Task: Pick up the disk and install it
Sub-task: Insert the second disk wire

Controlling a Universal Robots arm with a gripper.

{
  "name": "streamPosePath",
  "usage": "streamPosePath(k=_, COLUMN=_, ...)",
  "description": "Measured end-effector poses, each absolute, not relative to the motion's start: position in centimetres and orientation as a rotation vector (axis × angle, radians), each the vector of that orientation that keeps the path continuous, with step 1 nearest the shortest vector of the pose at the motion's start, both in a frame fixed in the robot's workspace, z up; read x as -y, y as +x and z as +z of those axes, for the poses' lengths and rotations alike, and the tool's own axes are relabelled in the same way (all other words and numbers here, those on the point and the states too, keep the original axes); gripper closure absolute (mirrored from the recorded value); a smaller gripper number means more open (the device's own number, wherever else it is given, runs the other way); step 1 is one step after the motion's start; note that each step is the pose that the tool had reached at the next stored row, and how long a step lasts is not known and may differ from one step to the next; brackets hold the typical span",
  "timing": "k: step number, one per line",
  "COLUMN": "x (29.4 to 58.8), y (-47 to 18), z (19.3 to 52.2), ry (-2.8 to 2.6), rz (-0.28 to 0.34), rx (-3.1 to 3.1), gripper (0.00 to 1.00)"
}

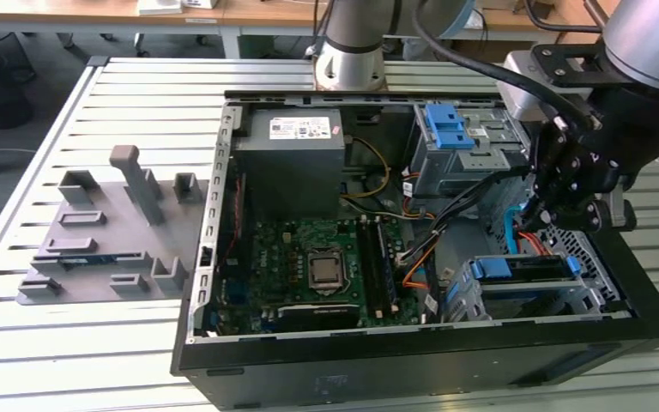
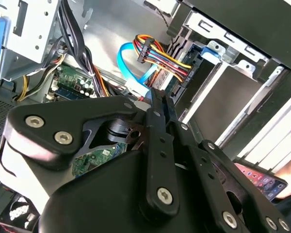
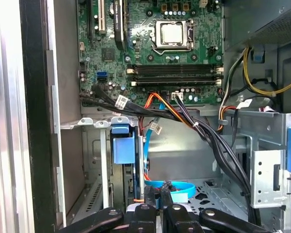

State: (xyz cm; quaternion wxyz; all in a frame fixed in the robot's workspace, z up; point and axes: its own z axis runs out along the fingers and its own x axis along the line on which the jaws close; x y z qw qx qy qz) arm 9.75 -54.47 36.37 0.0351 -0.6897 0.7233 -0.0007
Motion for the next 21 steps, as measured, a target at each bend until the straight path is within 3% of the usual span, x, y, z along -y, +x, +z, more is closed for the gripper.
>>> streamPosePath(k=17, x=54.80, y=9.73, z=36.04, ry=-2.121, rz=-0.001, rx=-2.224, gripper=0.84)
streamPosePath(k=21, x=55.25, y=9.73, z=35.77, ry=-2.108, rz=0.028, rx=-2.212, gripper=0.84)
